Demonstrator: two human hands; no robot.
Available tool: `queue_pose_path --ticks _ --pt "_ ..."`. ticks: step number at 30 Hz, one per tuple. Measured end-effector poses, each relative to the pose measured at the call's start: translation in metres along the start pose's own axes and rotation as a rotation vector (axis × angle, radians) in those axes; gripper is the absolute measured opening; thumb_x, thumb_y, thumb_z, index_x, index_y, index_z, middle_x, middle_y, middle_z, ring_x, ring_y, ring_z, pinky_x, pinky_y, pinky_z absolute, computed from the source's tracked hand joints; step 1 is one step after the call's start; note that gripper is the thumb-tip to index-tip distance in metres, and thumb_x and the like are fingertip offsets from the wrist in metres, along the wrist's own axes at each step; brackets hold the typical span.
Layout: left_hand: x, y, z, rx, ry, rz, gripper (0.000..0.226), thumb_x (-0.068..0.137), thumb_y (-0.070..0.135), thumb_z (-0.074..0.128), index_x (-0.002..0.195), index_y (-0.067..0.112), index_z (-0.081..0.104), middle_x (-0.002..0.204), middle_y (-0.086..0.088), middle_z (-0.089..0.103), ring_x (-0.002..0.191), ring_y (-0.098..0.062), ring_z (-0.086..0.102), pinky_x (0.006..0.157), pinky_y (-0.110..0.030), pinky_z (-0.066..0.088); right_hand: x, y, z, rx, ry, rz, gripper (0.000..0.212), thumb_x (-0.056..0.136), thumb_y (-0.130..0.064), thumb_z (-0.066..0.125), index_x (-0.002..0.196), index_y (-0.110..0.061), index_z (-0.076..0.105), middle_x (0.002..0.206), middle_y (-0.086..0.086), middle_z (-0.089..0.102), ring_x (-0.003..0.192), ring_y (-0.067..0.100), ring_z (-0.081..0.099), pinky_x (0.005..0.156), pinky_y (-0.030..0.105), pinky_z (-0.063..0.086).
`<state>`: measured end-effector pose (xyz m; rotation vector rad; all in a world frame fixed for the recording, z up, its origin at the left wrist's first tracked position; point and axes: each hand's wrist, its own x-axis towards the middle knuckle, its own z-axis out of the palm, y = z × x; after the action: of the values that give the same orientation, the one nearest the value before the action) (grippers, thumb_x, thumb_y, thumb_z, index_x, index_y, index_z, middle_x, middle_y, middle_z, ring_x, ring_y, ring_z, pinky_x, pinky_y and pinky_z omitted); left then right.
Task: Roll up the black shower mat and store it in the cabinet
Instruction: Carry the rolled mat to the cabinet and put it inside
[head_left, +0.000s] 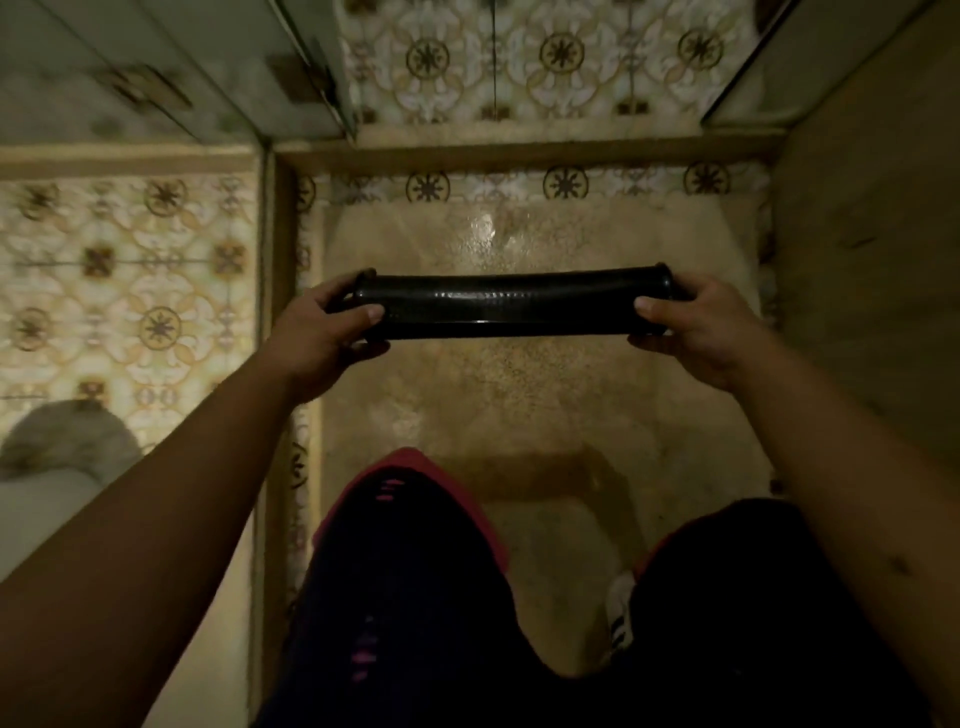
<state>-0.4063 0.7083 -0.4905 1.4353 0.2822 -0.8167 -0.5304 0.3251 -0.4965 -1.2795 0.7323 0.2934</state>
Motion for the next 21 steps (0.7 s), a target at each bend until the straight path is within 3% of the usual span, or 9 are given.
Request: queue_pose_path --ticks 6,11,16,21 --pt "-0.121 0.127 0.015 -0.014 0.022 0.02 0.05 0.085 0.007 0.064 0.134 0.016 0.053 0.122 -0.007 0.059 0.099 -0.021 0.064 0.071 -0.03 0.055 -0.104 -0.126 0.031 -0.051 -0.047 -0.035 0.026 0.071 -0.013 0.075 0.094 -0.026 0.073 0.099 -0.004 0.07 0.095 0.02 0.067 0.067 0.032 0.055" --pt "-0.201 0.223 0.028 -0.055 0.076 0.073 0.039 0.092 0.019 0.058 0.131 0.02 0.055 0.123 -0.007 0.056 0.103 -0.024 0.058 0.075 -0.032 0.051 -0.174 -0.222 0.064 -0.048 0.033 -0.099 0.046 0.073 -0.009 0.077 0.11 -0.029 0.057 0.105 0.004 0.063 0.092 0.022 0.068 0.067 0.033 0.057" --pt "-0.258 0.313 0.034 -0.079 0.049 0.104 0.033 0.093 0.018 0.057 0.126 0.019 0.059 0.113 -0.005 0.063 0.1 -0.026 0.06 0.074 -0.029 0.051 -0.235 -0.31 0.085 -0.055 0.057 -0.158 0.041 0.075 -0.003 0.073 0.112 -0.017 0.061 0.112 0.006 0.062 0.095 0.024 0.067 0.066 0.033 0.057" --pt "-0.299 0.366 0.037 -0.059 0.03 0.159 0.036 0.091 0.012 0.059 0.126 0.014 0.058 0.111 -0.006 0.063 0.097 -0.024 0.061 0.073 -0.029 0.048 -0.28 -0.356 0.102 0.019 -0.034 -0.219 0.04 0.068 -0.008 0.072 0.107 -0.014 0.066 0.116 0.011 0.062 0.104 0.03 0.063 0.073 0.036 0.058"
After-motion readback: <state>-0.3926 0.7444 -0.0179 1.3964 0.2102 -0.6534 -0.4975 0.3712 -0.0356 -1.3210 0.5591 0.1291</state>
